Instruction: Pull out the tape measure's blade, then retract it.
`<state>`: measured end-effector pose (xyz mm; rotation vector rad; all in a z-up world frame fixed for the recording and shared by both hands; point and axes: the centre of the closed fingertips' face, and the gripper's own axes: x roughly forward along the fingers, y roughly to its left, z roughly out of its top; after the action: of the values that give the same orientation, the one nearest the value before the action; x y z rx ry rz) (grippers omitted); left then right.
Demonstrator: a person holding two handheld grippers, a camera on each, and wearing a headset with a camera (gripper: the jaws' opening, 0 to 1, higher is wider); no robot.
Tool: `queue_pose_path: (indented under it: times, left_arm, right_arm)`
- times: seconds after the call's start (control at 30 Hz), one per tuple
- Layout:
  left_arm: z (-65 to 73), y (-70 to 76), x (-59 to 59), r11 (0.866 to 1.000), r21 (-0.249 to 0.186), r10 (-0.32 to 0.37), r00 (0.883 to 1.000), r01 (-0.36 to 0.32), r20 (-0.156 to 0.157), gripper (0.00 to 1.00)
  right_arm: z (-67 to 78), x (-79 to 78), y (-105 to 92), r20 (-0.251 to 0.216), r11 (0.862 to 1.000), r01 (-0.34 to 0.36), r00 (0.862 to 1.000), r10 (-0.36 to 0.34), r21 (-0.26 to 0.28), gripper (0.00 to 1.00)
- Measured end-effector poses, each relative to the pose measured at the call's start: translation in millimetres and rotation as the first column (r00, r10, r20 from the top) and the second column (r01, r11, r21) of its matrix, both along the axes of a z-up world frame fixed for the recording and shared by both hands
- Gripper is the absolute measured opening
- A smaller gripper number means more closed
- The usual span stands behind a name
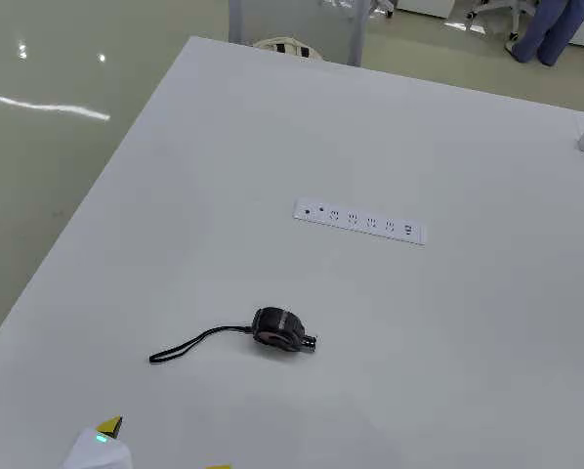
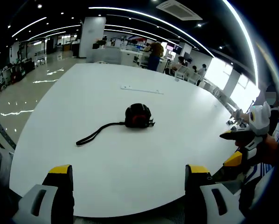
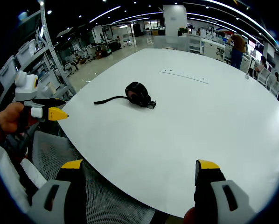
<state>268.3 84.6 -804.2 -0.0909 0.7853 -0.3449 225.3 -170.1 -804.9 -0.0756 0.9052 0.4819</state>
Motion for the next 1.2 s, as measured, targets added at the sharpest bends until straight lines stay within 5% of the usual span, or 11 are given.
queue_pose_path:
  times: [1.2]
  left_arm:
    - [-6.0, -9.0, 5.8, 1.0, -0.006, -0.024, 1.0, 0.024, -0.015, 0.96]
  right_arm:
    - [-7.1, 6.7, -2.4, -0.011, 1.0, -0.006, 1.0, 0.006, -0.015, 1.0]
